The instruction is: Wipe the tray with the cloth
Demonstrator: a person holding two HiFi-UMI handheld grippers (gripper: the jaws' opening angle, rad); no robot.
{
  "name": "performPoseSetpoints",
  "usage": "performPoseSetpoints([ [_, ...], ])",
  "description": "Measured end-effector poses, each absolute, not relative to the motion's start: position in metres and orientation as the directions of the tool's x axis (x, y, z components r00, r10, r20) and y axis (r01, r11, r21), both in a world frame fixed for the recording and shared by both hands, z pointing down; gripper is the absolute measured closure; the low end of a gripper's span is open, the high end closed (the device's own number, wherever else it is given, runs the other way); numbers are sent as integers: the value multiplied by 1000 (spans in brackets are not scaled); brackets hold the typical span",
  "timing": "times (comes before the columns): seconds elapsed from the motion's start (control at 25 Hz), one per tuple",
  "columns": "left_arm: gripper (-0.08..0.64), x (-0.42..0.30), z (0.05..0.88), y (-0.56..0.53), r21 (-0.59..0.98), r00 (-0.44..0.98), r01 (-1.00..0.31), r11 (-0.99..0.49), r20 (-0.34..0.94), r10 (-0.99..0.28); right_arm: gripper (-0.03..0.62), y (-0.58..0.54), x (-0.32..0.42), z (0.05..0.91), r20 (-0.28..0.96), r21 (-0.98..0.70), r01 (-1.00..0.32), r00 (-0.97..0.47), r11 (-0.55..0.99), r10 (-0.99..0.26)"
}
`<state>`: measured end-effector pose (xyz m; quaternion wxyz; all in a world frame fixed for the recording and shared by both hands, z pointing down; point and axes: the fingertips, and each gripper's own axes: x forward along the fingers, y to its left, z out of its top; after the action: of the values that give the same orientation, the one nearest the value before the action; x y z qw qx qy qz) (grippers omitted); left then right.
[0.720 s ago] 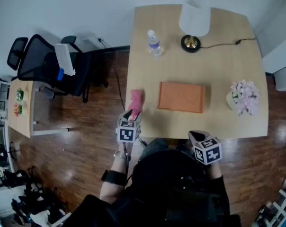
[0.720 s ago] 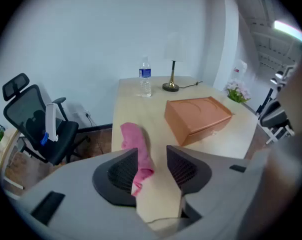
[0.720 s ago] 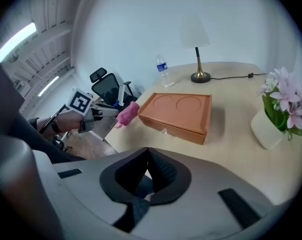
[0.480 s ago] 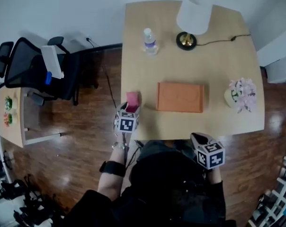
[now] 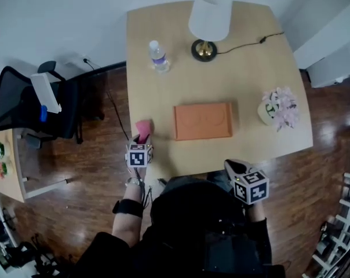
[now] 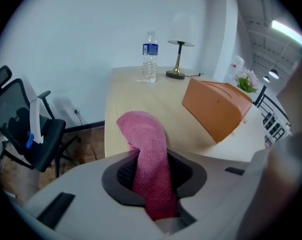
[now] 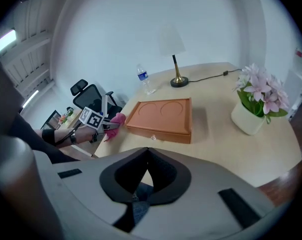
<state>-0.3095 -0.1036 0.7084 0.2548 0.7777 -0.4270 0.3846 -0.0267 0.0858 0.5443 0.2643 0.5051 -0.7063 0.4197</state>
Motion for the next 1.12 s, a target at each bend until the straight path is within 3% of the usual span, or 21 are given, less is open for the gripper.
performPoseSetpoints([
  [0.16, 465, -288, 652, -107, 221, 450, -868, -445, 727, -518, 584, 75, -13, 534, 780, -320, -932, -360, 168, -513],
  [0.28, 465, -233, 584, -109, 323, 567, -814, -482, 621, -541, 584, 62, 3, 530, 768, -319, -934, -354, 160, -534],
  [0.48, 463, -98, 554, -103, 364, 687, -699, -615, 583, -435, 584, 53, 8, 532, 765, -326, -923, -386, 206, -516],
  [0.76, 462, 31, 588, -103, 364, 674, -676, -640, 657, -338, 584, 67, 35, 537, 777, -342, -918, -396, 200, -489],
  [1.12, 460, 47, 618, -106, 281, 598, -720, -635, 715, -362, 584, 68, 75, 549, 786, -357, -919, -391, 166, -479],
])
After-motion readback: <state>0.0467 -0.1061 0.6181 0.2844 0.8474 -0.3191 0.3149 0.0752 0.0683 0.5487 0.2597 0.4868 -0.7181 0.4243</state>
